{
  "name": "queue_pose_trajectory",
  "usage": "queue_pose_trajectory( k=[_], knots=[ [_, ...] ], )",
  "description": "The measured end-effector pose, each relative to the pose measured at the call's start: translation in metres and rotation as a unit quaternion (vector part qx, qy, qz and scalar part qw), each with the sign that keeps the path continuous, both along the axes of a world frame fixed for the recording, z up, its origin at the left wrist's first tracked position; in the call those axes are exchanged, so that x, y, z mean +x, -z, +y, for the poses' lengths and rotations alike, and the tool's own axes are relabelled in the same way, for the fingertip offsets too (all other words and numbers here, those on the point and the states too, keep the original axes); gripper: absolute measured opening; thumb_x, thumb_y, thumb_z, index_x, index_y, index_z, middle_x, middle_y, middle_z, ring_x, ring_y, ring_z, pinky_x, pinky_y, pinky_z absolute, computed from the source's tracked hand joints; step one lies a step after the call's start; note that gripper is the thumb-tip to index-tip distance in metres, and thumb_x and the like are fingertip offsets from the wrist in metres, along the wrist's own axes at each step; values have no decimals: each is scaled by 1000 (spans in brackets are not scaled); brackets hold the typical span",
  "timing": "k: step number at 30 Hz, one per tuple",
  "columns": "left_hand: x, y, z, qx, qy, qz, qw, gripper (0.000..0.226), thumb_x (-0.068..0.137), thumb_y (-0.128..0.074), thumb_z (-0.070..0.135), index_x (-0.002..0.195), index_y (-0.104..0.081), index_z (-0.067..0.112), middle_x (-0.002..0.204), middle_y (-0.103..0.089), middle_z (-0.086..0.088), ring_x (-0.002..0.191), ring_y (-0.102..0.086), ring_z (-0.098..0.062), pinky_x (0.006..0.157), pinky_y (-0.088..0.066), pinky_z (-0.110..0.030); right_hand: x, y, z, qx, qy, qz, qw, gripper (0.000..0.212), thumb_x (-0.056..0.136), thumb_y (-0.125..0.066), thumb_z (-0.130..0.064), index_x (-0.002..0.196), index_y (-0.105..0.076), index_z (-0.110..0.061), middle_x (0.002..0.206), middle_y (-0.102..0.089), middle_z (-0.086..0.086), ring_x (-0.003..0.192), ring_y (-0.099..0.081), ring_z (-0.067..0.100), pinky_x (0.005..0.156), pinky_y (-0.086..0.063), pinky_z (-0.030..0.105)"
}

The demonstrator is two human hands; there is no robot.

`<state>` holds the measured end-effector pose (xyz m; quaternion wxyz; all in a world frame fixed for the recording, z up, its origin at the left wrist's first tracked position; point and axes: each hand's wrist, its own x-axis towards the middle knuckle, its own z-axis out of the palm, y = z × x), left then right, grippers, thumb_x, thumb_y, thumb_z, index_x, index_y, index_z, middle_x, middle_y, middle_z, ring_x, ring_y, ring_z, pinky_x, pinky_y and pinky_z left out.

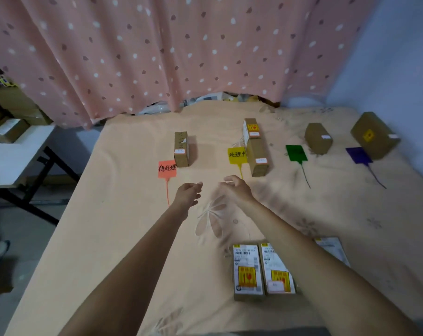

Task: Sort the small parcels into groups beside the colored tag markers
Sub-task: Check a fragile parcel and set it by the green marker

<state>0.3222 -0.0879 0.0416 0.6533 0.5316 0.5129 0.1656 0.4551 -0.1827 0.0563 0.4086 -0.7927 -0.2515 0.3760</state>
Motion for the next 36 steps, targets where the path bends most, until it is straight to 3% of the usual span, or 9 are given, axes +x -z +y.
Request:
queue_pose_trajectory(
  k=[4,8,12,18,21,27,33,36],
  knots=[
    [-17,10,-48,-14,25,5,1000,27,94,-57,28,108,-56,5,107,-59,-10,97,-56,-25,85,-45,-36,-15,2,-63,-74,-32,-55,995,42,89,-59,-31,128,-57,-14,124,-63,4,98,-60,21,75,-44,26],
    [-25,26,-97,-41,46,14,998,16,96,-55,24,91,-57,10,96,-57,-8,81,-54,-20,70,-44,-29,-26,18,-122,-136,-42,-73,987,50,89,-57,-37,133,-53,-15,135,-57,5,118,-56,24,90,-44,29],
    [-31,43,-143,-76,56,55,994,19,99,-46,24,97,-53,7,86,-53,-5,82,-51,-21,73,-43,-32,-34,34,-155,-203,-92,-93,970,47,92,-52,-33,136,-49,-15,138,-55,7,119,-56,24,89,-44,29],
    [-32,71,-191,-104,60,100,988,28,97,-45,21,71,-47,11,74,-46,-3,67,-45,-15,59,-34,-28,-50,56,-171,-253,-165,-126,945,52,94,-47,-36,140,-45,-12,138,-54,10,123,-54,28,95,-46,35],
    [-29,77,-202,-113,48,110,986,27,96,-43,16,70,-49,10,73,-49,-4,64,-45,-13,57,-34,-27,-58,70,-176,-259,-184,-125,940,48,92,-43,-31,134,-50,-10,128,-61,11,109,-62,28,88,-52,34],
    [-29,89,-204,-111,16,142,984,27,95,-42,16,102,-59,-3,88,-58,-11,72,-51,-17,59,-39,-28,-65,79,-177,-230,-243,-147,931,45,89,-47,-29,131,-53,-14,128,-60,9,116,-57,26,95,-50,38],
    [-37,93,-202,-114,13,155,981,24,91,-47,21,73,-53,6,80,-53,-11,65,-45,-17,59,-33,-28,-64,85,-176,-184,-175,-115,960,52,86,-58,-19,135,-42,-18,125,-61,6,111,-62,27,84,-51,32],
    [-41,97,-204,-141,26,136,980,22,67,-45,31,76,-53,13,80,-54,-6,73,-47,-20,61,-32,-28,-70,91,-178,-203,-206,-121,950,49,88,-57,-27,133,-43,-15,126,-60,7,112,-61,26,91,-52,37]
  ],
)
